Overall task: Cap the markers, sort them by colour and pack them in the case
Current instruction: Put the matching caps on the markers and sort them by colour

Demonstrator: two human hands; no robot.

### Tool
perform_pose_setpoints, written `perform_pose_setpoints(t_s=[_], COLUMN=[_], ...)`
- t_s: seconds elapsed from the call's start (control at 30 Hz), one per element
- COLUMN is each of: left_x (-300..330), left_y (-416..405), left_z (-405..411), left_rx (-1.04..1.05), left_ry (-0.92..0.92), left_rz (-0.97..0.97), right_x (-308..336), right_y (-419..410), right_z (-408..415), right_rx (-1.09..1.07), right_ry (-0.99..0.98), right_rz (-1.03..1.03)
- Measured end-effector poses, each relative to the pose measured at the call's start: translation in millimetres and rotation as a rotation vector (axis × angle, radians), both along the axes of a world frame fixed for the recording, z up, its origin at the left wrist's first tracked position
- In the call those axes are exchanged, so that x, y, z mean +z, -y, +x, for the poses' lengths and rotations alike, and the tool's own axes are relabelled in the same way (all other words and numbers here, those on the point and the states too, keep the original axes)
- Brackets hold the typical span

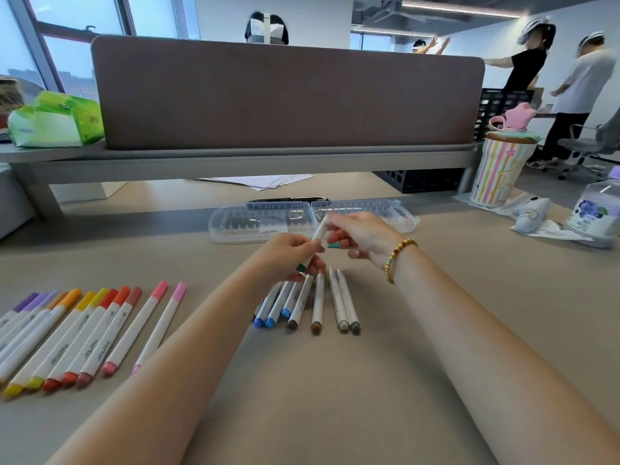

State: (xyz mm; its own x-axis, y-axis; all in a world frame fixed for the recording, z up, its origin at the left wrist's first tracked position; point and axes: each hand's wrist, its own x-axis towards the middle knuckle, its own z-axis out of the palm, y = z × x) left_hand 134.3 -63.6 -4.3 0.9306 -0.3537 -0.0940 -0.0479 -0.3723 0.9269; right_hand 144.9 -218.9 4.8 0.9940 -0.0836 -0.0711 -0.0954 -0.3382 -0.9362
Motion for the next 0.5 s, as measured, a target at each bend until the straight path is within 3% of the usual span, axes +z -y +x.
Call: perform_pose_setpoints(t_s=[0.13,0.27,0.37,0.5], left_x=[-3.2,-4.0,-4.4,-6.2], left_y=[-6.8,-6.9,-6.2,-9.6], left_z=[8.0,12.1,13.2,16.4], left_rx=[0.128,0.160,0.162,0.168], left_ry=[-0.068,-0.103,-0.112,-0.114], left_rz=[-0.137,-0.211,-0.226,-0.231], right_x=[-24.7,-42.6,-47.3,-49.7], right_y=[19.1,19.3,17.0,18.3], right_z=[25.8,37.0,41.6,44.2], right_rx=[-0.207,-0.071,-0.036,-0.084], right_ry=[0.268,0.205,0.204,0.204], right_rz=[-0.556,-0.990,-1.082,-1.000])
